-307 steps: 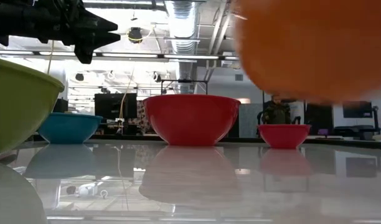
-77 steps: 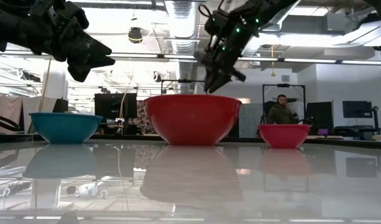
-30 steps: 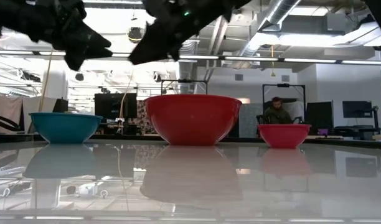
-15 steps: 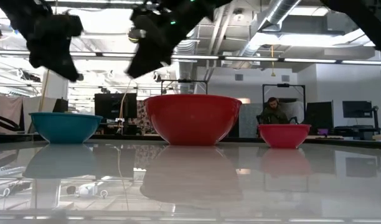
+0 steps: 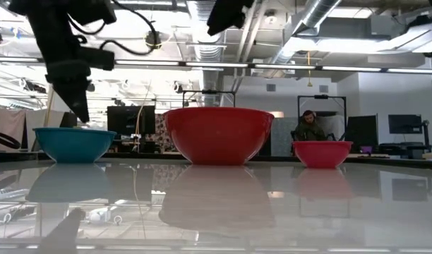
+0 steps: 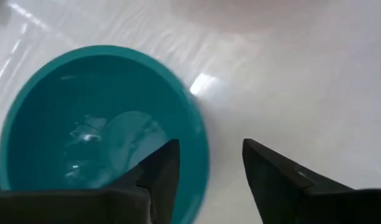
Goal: Nest bowls inside each other
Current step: Stack the blue bowl on top of the green bowl
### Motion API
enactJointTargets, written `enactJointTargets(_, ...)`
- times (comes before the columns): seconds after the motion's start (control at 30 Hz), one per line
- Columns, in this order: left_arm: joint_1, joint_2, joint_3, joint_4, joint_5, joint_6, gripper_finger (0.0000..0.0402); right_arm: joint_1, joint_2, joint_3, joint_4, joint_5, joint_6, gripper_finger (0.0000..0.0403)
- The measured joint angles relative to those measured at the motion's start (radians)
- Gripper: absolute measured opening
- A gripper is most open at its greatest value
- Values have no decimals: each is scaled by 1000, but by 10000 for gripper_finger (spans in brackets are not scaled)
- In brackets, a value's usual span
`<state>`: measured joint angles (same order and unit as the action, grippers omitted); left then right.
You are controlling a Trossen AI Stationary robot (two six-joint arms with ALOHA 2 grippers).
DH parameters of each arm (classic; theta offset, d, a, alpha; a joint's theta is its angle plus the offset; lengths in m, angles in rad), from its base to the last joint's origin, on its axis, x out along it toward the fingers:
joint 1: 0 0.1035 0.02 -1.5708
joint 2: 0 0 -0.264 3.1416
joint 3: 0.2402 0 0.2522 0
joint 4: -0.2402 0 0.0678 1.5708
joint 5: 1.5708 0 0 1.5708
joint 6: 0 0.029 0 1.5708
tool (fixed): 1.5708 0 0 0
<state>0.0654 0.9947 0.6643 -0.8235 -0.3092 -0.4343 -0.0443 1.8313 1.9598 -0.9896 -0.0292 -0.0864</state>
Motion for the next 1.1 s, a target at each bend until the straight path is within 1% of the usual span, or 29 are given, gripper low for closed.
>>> enactJointTargets(0.17, 34, 92, 1, 3, -13, 5, 200, 27, -28, -1, -70, 3, -16, 148)
enactJointTargets(0.27, 47, 148, 1, 11, -13, -3, 211, 33, -37, -1, -101, 20, -16, 141)
enactJointTargets(0.4, 57, 231, 1, 14, -8, -12, 212, 38, -37, -3, -128, 29, -16, 128)
enactJointTargets(0.53, 57, 314, 1, 39, 10, -26, 203, 37, -54, -68, -120, 36, -14, 117)
enactJointTargets(0.6, 57, 350, 1, 42, 12, -30, 185, 33, -79, -130, -111, 37, -3, 112)
enactJointTargets(0.67, 57, 377, 1, 48, 16, -24, 155, 30, -123, -215, -72, 44, 19, 105)
enactJointTargets(0.73, 57, 393, 1, 52, 10, -13, 113, 30, -183, -317, 8, 72, 47, 98)
enactJointTargets(0.83, 57, 402, 3, 46, -10, 5, 35, 29, -282, -480, 122, 89, 91, 91)
enactJointTargets(0.87, 57, 398, 5, 42, -22, 11, 19, 30, -319, -530, 165, 89, 110, 89)
enactJointTargets(0.9, 56, 393, 11, 32, -40, 24, 13, 30, -355, -578, 209, 90, 125, 88)
enactJointTargets(0.97, 46, 384, 38, -12, -43, 43, 11, 34, -424, -661, 276, 89, 149, 87)
enactJointTargets(1.03, 30, 370, 90, -69, -18, 66, 6, 42, -482, -727, 334, 87, 164, 86)
enactJointTargets(1.1, 1, 354, 153, -108, 38, 107, 5, 54, -521, -779, 376, 84, 165, 86)
